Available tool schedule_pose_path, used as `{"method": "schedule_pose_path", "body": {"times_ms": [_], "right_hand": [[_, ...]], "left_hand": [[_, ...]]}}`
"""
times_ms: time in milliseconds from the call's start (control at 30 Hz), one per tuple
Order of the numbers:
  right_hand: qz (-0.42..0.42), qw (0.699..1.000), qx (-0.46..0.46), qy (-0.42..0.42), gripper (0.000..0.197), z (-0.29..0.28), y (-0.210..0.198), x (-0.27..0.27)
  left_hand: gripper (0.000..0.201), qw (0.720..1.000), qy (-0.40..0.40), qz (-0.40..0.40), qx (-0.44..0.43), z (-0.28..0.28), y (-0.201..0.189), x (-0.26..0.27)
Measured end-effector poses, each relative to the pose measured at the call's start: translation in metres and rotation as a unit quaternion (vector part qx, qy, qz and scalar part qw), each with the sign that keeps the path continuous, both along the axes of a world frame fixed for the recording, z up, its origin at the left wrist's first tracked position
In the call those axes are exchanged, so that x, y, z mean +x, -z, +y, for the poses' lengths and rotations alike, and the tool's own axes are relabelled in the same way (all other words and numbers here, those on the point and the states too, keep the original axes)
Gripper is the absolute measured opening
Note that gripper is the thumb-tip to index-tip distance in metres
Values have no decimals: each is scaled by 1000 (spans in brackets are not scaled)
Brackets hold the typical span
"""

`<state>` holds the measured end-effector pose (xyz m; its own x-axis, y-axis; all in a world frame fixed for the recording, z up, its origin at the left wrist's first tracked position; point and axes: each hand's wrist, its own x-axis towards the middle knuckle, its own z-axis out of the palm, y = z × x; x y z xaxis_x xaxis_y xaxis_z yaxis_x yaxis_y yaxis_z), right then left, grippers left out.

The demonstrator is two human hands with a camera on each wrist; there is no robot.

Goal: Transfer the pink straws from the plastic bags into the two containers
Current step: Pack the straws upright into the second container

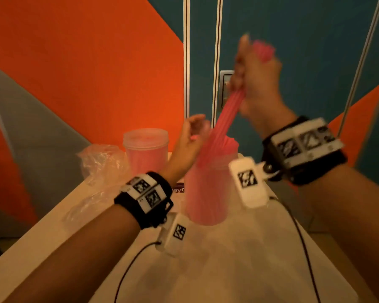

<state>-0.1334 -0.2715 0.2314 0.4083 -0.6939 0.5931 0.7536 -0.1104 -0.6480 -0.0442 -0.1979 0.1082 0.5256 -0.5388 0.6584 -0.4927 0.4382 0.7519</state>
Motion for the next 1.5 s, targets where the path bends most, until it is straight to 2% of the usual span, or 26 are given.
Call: {"method": "schedule_pose_path", "body": {"times_ms": [100, 200, 367, 467, 533, 700, 800, 900, 967, 1067, 1133, 1333, 1500], "right_hand": [[-101, 995, 18, 18, 34, -21, -39, -3], [-117, 992, 29, 48, 33, -39, -44, 7], [-49, 993, 57, 91, 31, -65, -9, 41], [-3, 993, 81, 81, 30, -77, 20, 55], [30, 992, 80, 90, 27, -82, 31, 60], [94, 989, 43, 109, 24, -89, 41, 65], [150, 981, 15, 122, 15, -91, 50, 69], [201, 967, -47, 152, 28, -96, 64, 71], [203, 962, -77, 163, 31, -97, 67, 69], [165, 965, -85, 186, 23, -99, 54, 64], [126, 969, -71, 202, 24, -101, 38, 60], [61, 962, -50, 263, 27, -104, -6, 45], [79, 963, -39, 256, 27, -103, 1, 48]], "left_hand": [[37, 997, -70, 10, 0, -3, -27, 31], [43, 993, -103, -30, 56, -13, -35, 53], [45, 972, -91, -119, 181, -35, -13, 66], [45, 924, -151, -225, 271, -44, 3, 65], [42, 910, -186, -246, 278, -44, 5, 64], [40, 900, -199, -263, 285, -39, 7, 63], [39, 913, -182, -250, 265, -42, 12, 69], [38, 958, -124, -183, 184, -46, 16, 74], [37, 974, -115, -144, 132, -46, 17, 75], [40, 981, -136, -120, 75, -46, 15, 79], [39, 983, -144, -94, 65, -45, 12, 83], [39, 981, -152, -84, 82, -44, 12, 84], [40, 980, -135, -77, 128, -49, 19, 78]]}}
